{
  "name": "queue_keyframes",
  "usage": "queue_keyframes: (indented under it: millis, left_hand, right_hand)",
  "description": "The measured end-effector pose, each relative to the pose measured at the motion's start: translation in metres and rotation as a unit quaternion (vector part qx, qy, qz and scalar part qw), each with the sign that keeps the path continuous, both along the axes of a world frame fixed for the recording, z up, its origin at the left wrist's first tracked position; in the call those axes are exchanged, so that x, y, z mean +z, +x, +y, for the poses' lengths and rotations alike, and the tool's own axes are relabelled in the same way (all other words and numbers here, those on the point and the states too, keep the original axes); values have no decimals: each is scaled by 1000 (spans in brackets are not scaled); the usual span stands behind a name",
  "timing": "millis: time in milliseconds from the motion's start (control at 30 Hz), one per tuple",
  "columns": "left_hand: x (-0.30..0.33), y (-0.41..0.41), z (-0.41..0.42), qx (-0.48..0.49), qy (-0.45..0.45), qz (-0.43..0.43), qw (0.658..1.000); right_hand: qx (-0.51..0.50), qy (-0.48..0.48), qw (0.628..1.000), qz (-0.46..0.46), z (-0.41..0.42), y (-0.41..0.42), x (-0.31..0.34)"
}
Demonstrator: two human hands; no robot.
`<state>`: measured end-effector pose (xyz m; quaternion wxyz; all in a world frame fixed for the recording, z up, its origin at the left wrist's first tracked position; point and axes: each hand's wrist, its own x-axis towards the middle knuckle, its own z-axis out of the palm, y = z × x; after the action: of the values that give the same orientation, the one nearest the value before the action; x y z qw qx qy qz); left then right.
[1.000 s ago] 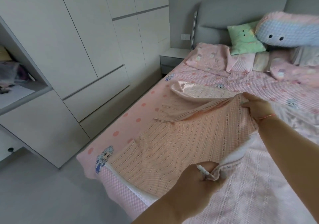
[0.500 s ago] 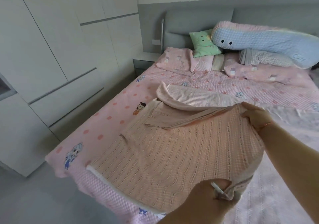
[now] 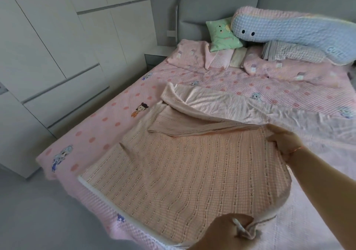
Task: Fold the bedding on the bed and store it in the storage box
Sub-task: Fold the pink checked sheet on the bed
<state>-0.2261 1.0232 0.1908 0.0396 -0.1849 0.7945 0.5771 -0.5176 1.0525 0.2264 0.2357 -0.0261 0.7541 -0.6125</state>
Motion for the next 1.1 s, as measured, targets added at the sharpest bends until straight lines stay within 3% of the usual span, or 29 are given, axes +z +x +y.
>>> queue_keyframes:
  millis: [267, 367, 433, 700, 900, 1100]
  left_hand:
    - [-23, -8, 10, 7, -13, -152, 988]
    - [-29, -3, -9, -29, -23, -177, 983]
    - [-32, -1, -28, 7, -8, -189, 982]
    - [-11, 31, -124, 225, 26, -161, 961]
    - [16, 82, -193, 307, 59, -113, 943]
    - [38, 142, -251, 318, 58, -78, 943]
  right_hand:
    - [96, 170, 981, -5, 24, -13, -68]
    - [152, 259, 954, 24, 22, -10, -78]
    - [172, 280, 944, 26, 14, -9, -80]
    - [267, 299, 914, 67, -66, 26, -61]
    - [303, 226, 925, 29, -146, 99, -17]
    - [279, 150, 949, 13, -223, 181, 16]
